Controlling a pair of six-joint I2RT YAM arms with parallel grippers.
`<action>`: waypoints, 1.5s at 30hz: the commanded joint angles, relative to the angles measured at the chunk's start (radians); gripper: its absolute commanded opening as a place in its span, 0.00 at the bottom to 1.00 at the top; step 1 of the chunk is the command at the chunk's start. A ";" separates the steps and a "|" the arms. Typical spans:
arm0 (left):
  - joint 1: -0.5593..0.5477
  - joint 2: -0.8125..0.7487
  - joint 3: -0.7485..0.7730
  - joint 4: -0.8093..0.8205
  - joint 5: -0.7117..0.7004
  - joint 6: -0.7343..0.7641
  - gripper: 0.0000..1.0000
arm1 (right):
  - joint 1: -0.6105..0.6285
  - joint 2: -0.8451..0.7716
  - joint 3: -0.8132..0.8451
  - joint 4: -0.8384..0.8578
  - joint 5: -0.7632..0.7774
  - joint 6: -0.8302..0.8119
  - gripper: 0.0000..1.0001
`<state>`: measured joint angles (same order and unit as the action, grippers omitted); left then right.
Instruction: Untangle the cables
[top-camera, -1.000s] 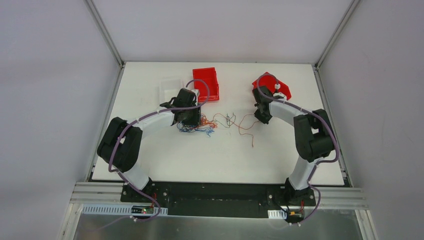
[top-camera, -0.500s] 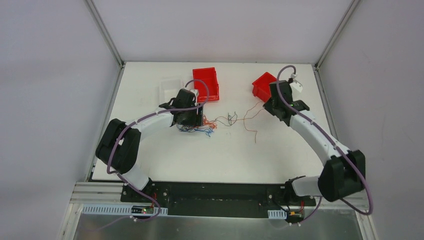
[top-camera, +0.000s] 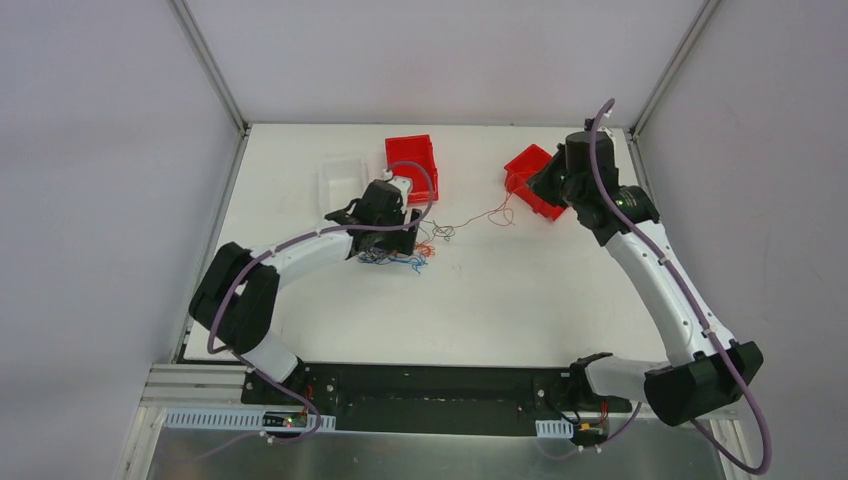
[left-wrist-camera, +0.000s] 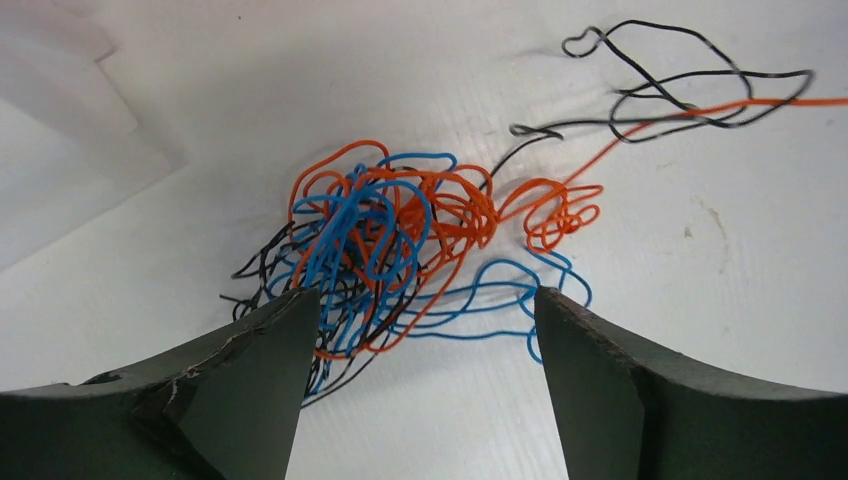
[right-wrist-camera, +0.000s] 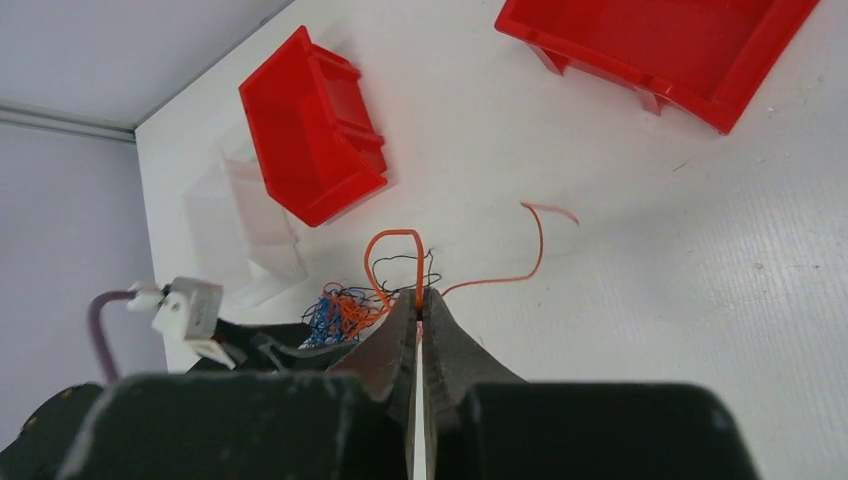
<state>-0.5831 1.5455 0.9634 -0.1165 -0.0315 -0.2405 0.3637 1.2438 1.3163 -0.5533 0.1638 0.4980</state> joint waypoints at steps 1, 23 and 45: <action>-0.004 0.105 0.089 -0.061 -0.026 0.029 0.81 | 0.004 -0.035 0.099 -0.060 -0.062 -0.031 0.00; 0.086 0.002 0.025 -0.200 -0.363 -0.146 0.07 | -0.527 -0.273 0.050 -0.261 0.314 0.117 0.00; 0.194 -0.332 -0.240 0.084 -0.091 -0.171 0.10 | -0.393 -0.322 -0.220 -0.120 -0.059 -0.075 0.91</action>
<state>-0.3855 1.2259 0.7227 -0.1120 -0.2153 -0.4435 -0.1318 0.9455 1.1236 -0.7334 0.1822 0.5404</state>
